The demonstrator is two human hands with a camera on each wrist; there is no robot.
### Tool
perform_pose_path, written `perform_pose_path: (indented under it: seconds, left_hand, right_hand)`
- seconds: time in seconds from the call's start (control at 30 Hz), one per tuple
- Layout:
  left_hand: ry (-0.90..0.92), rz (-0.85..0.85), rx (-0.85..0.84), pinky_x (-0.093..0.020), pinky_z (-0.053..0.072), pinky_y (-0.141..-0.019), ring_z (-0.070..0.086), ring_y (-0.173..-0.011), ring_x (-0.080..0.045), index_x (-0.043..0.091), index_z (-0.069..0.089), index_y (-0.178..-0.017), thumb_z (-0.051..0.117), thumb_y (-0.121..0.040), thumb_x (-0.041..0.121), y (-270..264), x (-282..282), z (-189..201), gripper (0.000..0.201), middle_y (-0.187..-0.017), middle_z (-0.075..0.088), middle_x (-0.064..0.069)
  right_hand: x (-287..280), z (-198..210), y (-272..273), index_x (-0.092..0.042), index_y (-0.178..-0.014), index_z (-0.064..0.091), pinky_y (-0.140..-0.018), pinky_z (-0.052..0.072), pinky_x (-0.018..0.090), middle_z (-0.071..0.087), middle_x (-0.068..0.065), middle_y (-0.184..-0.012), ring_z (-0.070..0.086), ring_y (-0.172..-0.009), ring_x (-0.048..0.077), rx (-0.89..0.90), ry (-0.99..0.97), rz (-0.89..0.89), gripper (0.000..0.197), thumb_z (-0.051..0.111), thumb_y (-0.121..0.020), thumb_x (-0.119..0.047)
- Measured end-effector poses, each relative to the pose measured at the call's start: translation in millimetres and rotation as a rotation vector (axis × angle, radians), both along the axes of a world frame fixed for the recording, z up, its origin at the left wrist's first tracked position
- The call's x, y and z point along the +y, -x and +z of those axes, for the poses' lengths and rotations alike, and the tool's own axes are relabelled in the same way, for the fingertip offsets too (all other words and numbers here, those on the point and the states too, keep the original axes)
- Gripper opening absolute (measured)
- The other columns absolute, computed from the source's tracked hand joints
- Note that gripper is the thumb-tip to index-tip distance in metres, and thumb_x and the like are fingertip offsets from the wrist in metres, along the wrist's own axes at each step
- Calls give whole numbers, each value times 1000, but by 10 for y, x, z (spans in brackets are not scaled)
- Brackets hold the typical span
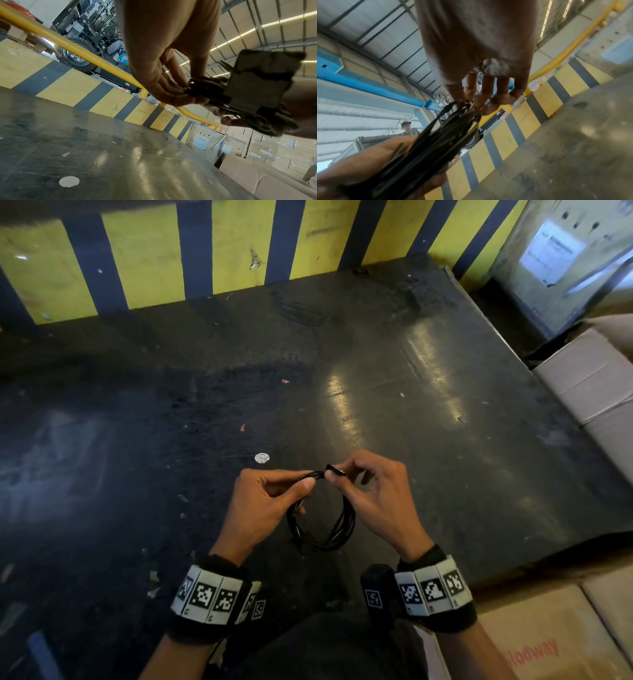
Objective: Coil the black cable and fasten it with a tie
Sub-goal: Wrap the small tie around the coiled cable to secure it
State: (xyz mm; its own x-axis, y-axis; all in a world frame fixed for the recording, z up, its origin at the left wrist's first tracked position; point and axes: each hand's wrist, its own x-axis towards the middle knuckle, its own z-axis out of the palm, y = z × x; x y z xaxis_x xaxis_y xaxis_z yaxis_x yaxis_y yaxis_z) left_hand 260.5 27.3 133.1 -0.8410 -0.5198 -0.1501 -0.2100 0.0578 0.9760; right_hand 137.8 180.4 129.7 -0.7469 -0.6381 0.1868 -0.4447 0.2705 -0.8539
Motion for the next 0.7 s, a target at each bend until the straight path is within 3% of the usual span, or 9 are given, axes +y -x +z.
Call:
perform_pose_path:
  seconds: [0.1, 0.17, 0.23, 0.33, 0.4, 0.43, 0.5, 0.6, 0.7]
  left_hand:
    - [-64, -15, -99, -20, 56, -64, 76, -71, -17, 21, 72, -116, 72, -85, 33, 8, -17, -91, 33, -89, 80, -6]
    - [-104, -60, -219, -25, 57, -66, 77, -84, -17, 26, 63, -128, 72, -75, 54, -22, -68, -203, 61, -98, 78, -2]
    - [-10, -123, -352, -29, 60, -68, 75, -89, -13, 33, 56, -129, 74, -70, 63, -86, -104, -325, 69, -104, 73, 5]
    - [266, -131, -498, -36, 62, -75, 73, -75, -9, 28, 65, -107, 73, -76, 58, -177, -159, -531, 44, -90, 75, 6]
    - [306, -119, -565, -35, 62, -71, 72, -63, -10, 24, 67, -91, 67, -86, 54, -196, -193, -633, 30, -74, 75, 3]
    - [282, -123, -595, -32, 61, -68, 71, -58, -10, 22, 66, -89, 63, -90, 51, -202, -210, -678, 29, -69, 73, 1]
    - [255, -129, -629, -30, 59, -64, 70, -53, -11, 23, 64, -86, 56, -96, 47, -224, -258, -785, 28, -64, 71, 0]
    - [391, -136, -692, -35, 51, -63, 69, -67, -22, 24, 57, -75, 47, -100, 44, -223, -389, -1012, 34, -63, 61, 3]
    - [381, -109, -748, -36, 48, -69, 66, -82, -26, 20, 62, -81, 45, -102, 39, -131, -570, -1190, 33, -78, 66, -4]
  right_hand:
    - [-69, -110, -17, -21, -77, 70, -82, 53, 49, 67, -11, -72, 63, -70, 8, 0, 2, -91, 13, 74, -86, -30]
    - [-109, -190, -10, -19, -80, 73, -81, 56, 46, 69, -11, -73, 64, -71, 10, -34, -1, -167, 9, 75, -86, -25]
    - [-136, -267, 23, -18, -81, 74, -84, 57, 38, 70, -13, -73, 66, -74, 8, -84, -37, -201, 9, 75, -87, -25]
    - [-158, -420, 79, -19, -80, 74, -80, 50, 15, 70, -13, -71, 68, -71, 4, -138, -119, -189, 11, 76, -87, -27]
    - [-188, -539, 109, -19, -79, 75, -85, 43, 6, 69, -13, -69, 67, -67, -3, -170, -182, -158, 11, 76, -87, -27]
    - [-207, -607, 123, -19, -80, 75, -80, 43, 4, 69, -14, -69, 65, -66, -7, -187, -218, -139, 10, 76, -87, -26]
    - [-264, -749, 145, -18, -83, 78, -68, 43, 5, 70, -10, -72, 63, -64, -8, -206, -283, -102, 8, 76, -87, -25]
    - [-435, -935, 171, -14, -91, 81, -73, 46, 16, 78, -1, -82, 67, -72, 4, -218, -399, -53, 14, 76, -87, -26]
    - [-691, -1067, 227, -15, -96, 81, -79, 50, 20, 80, 1, -89, 72, -82, 12, -229, -481, -38, 18, 75, -87, -29]
